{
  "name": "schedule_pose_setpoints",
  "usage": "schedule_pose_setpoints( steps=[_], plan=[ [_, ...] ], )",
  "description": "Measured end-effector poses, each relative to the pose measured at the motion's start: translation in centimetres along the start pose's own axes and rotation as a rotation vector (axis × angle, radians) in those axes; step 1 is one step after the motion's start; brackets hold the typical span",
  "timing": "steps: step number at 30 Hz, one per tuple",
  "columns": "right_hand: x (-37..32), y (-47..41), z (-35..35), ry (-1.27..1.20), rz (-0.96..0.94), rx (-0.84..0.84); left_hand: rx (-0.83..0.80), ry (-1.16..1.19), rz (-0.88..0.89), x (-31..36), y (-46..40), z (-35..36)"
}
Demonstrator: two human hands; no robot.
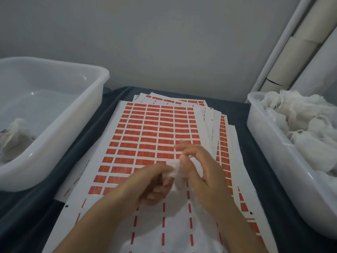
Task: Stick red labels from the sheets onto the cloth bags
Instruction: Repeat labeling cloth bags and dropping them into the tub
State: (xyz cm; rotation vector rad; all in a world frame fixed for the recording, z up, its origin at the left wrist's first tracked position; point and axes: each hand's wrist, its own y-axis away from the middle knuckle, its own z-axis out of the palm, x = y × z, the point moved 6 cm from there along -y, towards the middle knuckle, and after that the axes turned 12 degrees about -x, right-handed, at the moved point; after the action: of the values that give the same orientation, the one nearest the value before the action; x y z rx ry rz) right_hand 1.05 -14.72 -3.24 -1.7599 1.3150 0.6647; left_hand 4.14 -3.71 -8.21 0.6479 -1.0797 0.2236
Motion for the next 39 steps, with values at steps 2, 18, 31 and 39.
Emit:
schedule_pose_setpoints(
  steps=[2,18,31,39],
  plan=[
    [0.0,0.1,0.9,-0.048,-0.007,-0.042,-0.066,-0.052,-0.006,-1.1,0.1,0.6],
    [2.8,-0.2,0.0,-0.330,0.303,0.003,0.145,-0.417,0.343,1.9,0.7,1.1],
    [2.0,-0.1,0.2,-0.343,0.213,-0.203,0.225,-0.336,0.345,1.9,0.8,0.1],
    [1.9,0.1,-0.4,-0.282,0.248,-0.184,0.286,-0.450,0.450,2.7,1.2,0.2]
  ],
)
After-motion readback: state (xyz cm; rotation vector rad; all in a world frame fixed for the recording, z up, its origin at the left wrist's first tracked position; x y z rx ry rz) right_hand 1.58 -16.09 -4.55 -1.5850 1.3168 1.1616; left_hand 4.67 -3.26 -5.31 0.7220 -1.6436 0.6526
